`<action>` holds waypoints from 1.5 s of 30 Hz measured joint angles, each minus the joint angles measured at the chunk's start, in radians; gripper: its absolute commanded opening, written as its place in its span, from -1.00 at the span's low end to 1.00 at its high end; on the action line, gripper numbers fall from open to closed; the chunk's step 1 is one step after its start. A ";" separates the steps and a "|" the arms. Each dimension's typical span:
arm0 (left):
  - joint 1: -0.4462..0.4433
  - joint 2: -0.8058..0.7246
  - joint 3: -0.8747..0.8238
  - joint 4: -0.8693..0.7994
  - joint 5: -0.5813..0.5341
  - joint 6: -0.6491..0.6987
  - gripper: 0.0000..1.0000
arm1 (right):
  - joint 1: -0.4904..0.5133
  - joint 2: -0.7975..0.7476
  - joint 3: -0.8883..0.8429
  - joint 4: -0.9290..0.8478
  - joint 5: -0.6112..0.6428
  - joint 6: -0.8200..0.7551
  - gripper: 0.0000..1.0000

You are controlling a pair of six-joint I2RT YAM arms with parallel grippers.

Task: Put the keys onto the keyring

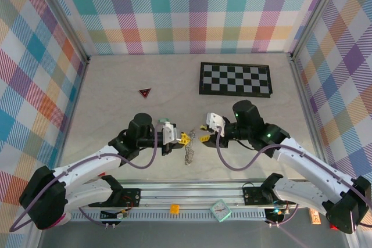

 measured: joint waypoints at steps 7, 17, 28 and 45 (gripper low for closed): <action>-0.020 -0.044 -0.063 0.066 -0.048 0.086 -1.00 | 0.042 0.030 -0.068 0.061 -0.003 -0.019 -0.40; -0.027 -0.052 -0.063 0.109 -0.062 0.122 -1.00 | 0.103 0.097 -0.076 0.161 0.003 -0.067 -0.54; -0.027 -0.051 -0.063 0.104 -0.081 0.121 -1.00 | 0.104 0.041 -0.115 0.169 0.083 -0.066 -0.44; -0.031 -0.013 0.083 -0.095 -0.447 -0.470 -1.00 | 0.104 -0.019 -0.117 0.126 0.124 0.392 -0.35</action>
